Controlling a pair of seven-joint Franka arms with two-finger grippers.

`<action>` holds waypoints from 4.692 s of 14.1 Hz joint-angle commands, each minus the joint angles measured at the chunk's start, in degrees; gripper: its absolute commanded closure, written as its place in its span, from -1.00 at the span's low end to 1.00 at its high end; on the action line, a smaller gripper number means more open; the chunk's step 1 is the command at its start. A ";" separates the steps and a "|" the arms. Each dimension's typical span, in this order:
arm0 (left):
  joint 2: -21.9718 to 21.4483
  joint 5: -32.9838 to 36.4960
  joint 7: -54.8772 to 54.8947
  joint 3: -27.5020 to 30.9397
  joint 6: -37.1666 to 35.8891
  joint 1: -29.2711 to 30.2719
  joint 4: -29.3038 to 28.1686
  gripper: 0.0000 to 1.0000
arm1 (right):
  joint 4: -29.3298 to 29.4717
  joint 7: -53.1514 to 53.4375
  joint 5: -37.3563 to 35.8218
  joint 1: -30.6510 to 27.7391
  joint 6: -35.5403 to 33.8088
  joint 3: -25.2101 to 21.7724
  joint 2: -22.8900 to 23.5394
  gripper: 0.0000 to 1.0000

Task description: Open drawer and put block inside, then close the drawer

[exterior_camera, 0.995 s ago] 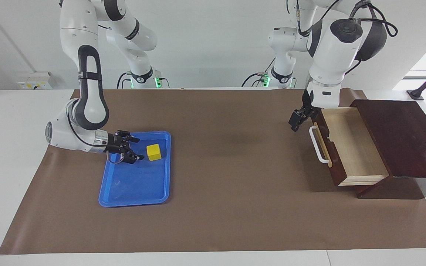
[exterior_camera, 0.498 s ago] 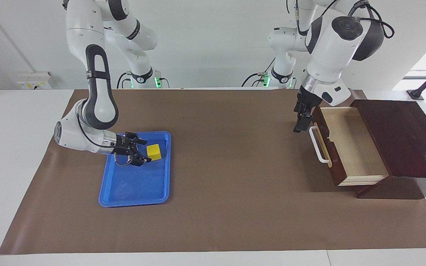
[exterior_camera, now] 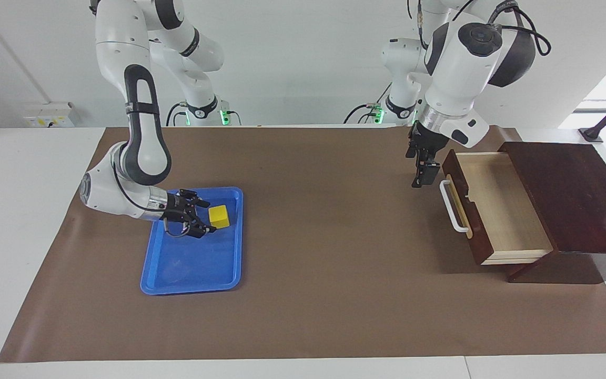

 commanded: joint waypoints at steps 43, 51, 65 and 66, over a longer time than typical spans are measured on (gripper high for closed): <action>3.23 0.26 -32.79 0.77 10.01 -15.85 -5.24 -1.00 | 15.72 50.69 1.53 32.55 13.50 0.66 -4.81 1.00; 5.16 0.26 -32.87 0.77 14.14 -15.94 -4.27 -1.00 | 16.07 50.69 1.62 32.28 13.06 0.66 -4.81 1.00; 5.34 0.62 -28.83 0.51 15.02 -17.09 -4.01 1.00 | 16.51 53.50 1.36 32.46 12.89 0.66 -4.89 -0.98; 5.34 0.62 -28.74 0.51 14.85 -17.09 -4.01 1.00 | 16.60 53.51 1.19 32.11 12.80 0.66 -4.98 -1.00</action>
